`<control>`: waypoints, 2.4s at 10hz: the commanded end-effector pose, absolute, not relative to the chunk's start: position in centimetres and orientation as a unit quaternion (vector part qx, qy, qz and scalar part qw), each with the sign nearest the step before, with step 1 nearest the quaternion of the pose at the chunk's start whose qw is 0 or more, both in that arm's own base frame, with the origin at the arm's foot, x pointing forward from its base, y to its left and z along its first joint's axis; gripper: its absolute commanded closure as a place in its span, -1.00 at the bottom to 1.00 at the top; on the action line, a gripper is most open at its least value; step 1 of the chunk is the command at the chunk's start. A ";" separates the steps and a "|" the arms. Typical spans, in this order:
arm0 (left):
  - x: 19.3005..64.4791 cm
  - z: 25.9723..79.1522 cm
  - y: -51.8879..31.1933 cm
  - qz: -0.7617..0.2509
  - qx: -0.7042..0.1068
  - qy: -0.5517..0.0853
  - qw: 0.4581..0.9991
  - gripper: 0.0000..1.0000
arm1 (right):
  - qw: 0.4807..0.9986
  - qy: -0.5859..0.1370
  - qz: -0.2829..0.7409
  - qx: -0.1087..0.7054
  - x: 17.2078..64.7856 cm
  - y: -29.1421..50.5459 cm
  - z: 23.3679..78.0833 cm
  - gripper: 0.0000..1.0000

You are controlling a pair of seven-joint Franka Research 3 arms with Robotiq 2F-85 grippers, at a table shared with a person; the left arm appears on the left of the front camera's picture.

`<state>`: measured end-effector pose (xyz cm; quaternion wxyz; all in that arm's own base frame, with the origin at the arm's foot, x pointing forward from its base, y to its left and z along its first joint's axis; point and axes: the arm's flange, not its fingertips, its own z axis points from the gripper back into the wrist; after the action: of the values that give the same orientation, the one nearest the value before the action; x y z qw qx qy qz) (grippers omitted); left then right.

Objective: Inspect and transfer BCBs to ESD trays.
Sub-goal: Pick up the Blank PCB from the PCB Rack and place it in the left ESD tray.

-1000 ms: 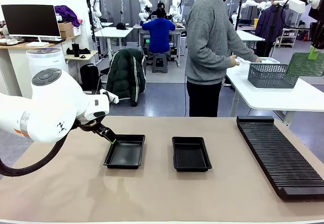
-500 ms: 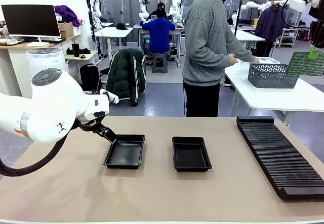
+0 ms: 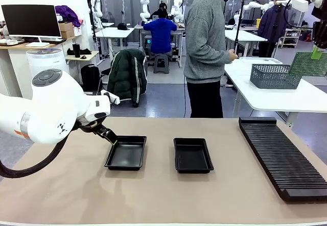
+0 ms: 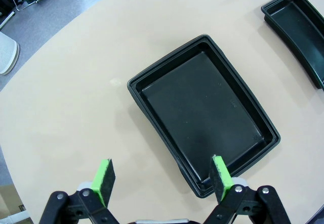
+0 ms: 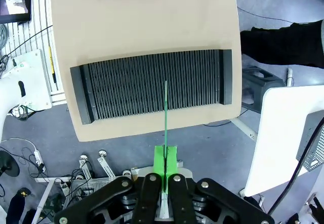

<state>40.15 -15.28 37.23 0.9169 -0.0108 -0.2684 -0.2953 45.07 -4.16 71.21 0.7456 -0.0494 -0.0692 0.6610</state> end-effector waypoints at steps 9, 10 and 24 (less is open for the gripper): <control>40.2 37.2 -15.2 -0.294 -0.011 -0.268 0.917 -1.00 | 0.845 -0.083 0.528 0.021 42.8 3.1 68.7 0.96; 40.2 37.2 -15.2 -0.294 -0.011 -0.268 0.917 -1.00 | 0.865 -0.090 0.492 0.036 42.3 4.7 67.9 0.96; 40.2 37.2 -15.2 -0.294 -0.011 -0.268 0.917 -1.00 | 0.941 -0.101 0.170 0.276 38.1 23.8 52.2 0.96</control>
<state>40.15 -15.30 37.22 0.9168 -0.0107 -0.2684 -0.2955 38.21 21.94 53.24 0.9390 0.2577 -0.0957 0.2064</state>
